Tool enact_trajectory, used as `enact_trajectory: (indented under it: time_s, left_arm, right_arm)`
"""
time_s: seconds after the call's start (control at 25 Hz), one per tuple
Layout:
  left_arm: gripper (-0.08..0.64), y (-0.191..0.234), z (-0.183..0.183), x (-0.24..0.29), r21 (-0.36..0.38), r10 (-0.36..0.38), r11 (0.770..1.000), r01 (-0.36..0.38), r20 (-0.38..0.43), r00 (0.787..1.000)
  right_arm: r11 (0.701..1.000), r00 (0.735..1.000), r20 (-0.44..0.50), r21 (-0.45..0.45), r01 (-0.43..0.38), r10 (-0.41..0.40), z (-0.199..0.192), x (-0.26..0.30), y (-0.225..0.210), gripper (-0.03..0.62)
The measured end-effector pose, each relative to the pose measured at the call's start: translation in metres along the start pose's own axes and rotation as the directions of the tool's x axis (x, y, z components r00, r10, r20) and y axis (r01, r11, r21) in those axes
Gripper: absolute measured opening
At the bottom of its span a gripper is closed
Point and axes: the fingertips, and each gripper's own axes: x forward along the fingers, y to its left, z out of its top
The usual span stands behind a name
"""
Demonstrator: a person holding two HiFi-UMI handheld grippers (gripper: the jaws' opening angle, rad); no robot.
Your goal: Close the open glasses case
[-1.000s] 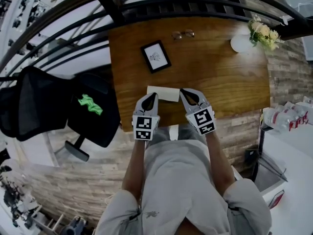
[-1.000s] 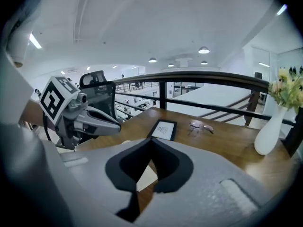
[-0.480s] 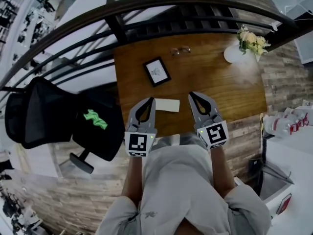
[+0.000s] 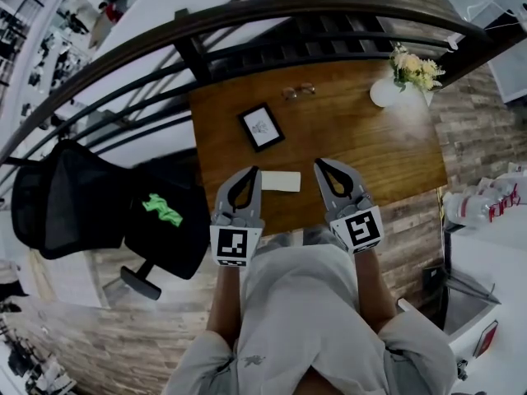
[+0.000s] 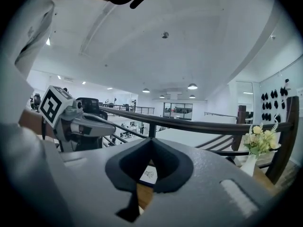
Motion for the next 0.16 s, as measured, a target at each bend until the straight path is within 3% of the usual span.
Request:
enact_trajectory:
  time_s: [0.16]
  left_arm:
    - [0.02,0.0004,-0.0004,0.0006,-0.007,-0.002,1.0,0.002,0.003,1.0]
  right_arm:
    - [1.0,1.0,0.005,-0.012,-0.007,0.007,0.0026,0.0023,0.0022,0.002]
